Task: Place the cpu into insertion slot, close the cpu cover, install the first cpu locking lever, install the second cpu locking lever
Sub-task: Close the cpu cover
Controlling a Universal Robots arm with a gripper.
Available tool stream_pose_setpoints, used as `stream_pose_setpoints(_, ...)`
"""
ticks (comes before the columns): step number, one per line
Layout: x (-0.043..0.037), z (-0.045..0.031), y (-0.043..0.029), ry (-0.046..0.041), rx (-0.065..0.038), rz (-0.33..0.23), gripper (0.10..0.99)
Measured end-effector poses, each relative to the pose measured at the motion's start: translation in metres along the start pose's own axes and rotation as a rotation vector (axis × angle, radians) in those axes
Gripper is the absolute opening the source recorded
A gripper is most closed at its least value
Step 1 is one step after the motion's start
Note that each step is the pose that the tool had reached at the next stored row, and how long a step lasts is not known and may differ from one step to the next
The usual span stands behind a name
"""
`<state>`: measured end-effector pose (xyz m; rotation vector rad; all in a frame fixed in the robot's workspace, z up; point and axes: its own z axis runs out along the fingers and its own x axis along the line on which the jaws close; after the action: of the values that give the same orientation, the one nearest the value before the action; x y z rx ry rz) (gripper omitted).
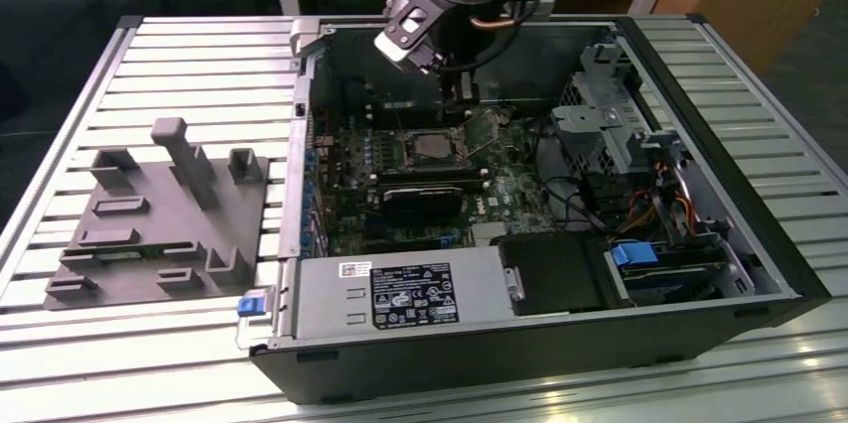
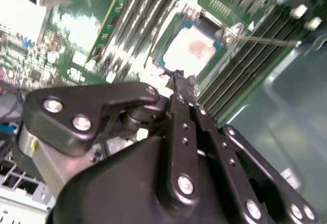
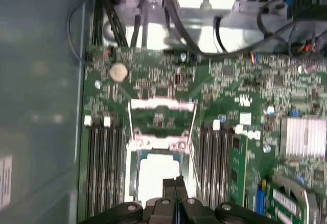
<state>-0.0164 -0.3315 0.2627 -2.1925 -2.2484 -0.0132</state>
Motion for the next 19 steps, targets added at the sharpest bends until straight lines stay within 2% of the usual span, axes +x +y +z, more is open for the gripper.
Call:
stream_pose_setpoints(8, 0.0028, 0.0018, 0.0209, -0.0001, 0.0, 0.0, 0.118)
stream_pose_setpoints(11, 0.0058, 0.003, 0.0265, -0.0001, 0.0, 0.0, 0.118)
stream_pose_setpoints(19, 0.0068, 0.0054, 0.0422, -0.0001, 0.0, 0.0, 0.118)
